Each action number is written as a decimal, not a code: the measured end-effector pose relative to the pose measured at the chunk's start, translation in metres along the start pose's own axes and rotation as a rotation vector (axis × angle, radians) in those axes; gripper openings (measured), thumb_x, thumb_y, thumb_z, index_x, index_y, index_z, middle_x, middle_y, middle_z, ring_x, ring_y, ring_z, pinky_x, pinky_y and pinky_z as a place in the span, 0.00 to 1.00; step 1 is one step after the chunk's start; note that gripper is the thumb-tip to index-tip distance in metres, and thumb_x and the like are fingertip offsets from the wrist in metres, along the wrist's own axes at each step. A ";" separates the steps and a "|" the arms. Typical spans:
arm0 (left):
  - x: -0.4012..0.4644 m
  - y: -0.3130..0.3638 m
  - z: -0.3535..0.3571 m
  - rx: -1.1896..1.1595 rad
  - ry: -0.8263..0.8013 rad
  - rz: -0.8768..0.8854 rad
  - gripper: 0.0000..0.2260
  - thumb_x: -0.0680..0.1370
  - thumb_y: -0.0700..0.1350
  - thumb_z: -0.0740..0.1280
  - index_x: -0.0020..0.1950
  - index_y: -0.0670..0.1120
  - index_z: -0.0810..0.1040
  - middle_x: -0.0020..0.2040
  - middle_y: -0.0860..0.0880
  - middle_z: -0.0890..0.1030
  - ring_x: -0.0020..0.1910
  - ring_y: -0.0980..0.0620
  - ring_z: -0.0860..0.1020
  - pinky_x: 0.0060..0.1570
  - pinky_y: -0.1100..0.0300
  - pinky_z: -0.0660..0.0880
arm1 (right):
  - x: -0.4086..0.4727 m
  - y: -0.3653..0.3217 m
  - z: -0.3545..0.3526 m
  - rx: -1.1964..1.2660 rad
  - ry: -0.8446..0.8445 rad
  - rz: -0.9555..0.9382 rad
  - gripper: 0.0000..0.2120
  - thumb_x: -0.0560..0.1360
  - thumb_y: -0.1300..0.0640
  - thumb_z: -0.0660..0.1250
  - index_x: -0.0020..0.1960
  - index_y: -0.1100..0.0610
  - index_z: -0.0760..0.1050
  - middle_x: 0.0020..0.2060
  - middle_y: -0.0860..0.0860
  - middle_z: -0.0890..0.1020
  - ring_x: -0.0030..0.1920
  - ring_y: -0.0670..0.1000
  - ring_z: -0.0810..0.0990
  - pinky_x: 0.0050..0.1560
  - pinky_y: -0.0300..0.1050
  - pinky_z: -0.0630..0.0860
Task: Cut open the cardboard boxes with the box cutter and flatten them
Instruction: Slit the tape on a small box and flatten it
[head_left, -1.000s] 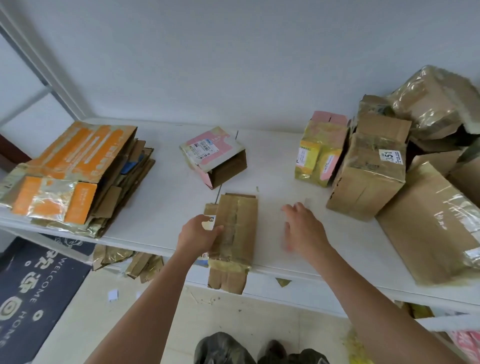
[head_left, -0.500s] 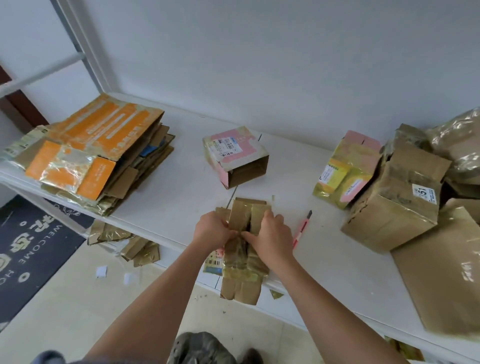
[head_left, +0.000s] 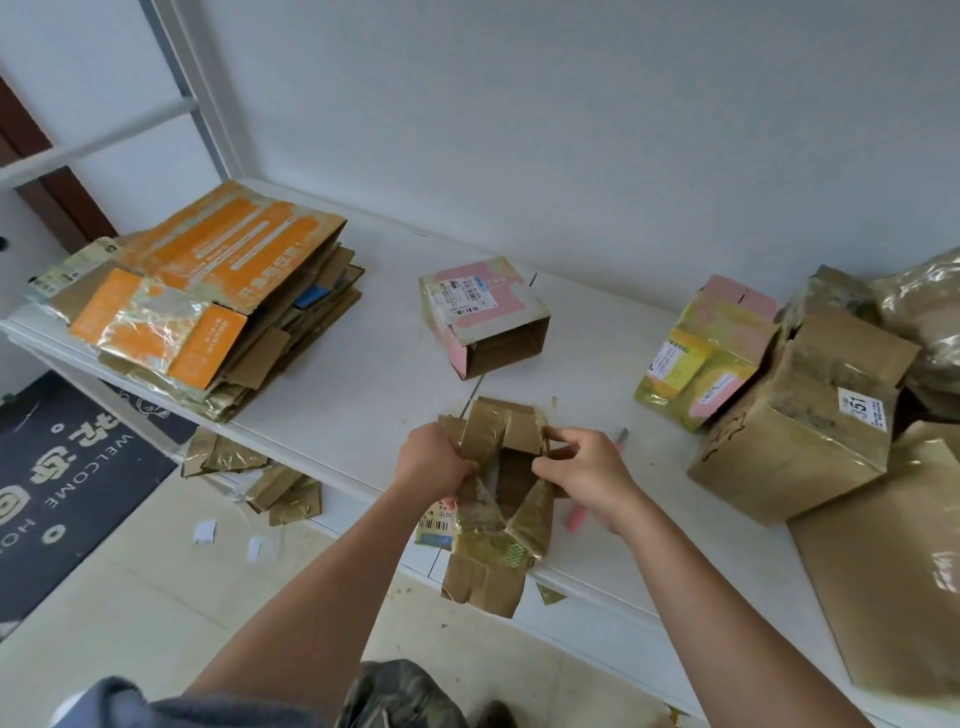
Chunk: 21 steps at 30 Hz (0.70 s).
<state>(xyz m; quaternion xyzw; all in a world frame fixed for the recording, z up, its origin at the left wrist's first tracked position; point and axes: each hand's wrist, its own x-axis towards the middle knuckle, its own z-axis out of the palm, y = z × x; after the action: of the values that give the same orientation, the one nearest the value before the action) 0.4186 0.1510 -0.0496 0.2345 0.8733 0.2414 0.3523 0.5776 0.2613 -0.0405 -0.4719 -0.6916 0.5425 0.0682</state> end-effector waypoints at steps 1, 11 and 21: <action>0.000 0.000 0.001 -0.002 0.006 -0.001 0.10 0.75 0.45 0.74 0.45 0.38 0.83 0.39 0.41 0.84 0.38 0.45 0.84 0.45 0.49 0.82 | 0.001 0.003 -0.003 0.054 -0.029 0.017 0.26 0.69 0.60 0.73 0.67 0.54 0.77 0.46 0.52 0.85 0.45 0.51 0.86 0.50 0.52 0.84; -0.005 0.002 0.004 0.071 0.062 0.036 0.09 0.75 0.48 0.73 0.46 0.42 0.82 0.37 0.45 0.83 0.34 0.49 0.83 0.38 0.57 0.80 | -0.024 0.000 0.016 -0.221 0.072 -0.082 0.29 0.75 0.45 0.71 0.71 0.56 0.68 0.63 0.52 0.78 0.60 0.51 0.78 0.54 0.43 0.75; -0.018 -0.010 -0.005 -0.100 -0.255 0.046 0.25 0.75 0.47 0.74 0.70 0.46 0.74 0.57 0.44 0.81 0.36 0.48 0.85 0.39 0.54 0.83 | -0.045 0.012 0.032 -0.353 0.035 -0.056 0.42 0.74 0.44 0.72 0.80 0.50 0.52 0.71 0.50 0.71 0.68 0.54 0.73 0.61 0.47 0.72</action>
<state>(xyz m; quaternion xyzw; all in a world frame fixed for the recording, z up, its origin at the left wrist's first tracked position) 0.4243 0.1315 -0.0433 0.2653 0.8027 0.2609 0.4661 0.5898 0.2061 -0.0447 -0.4663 -0.7878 0.4023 0.0114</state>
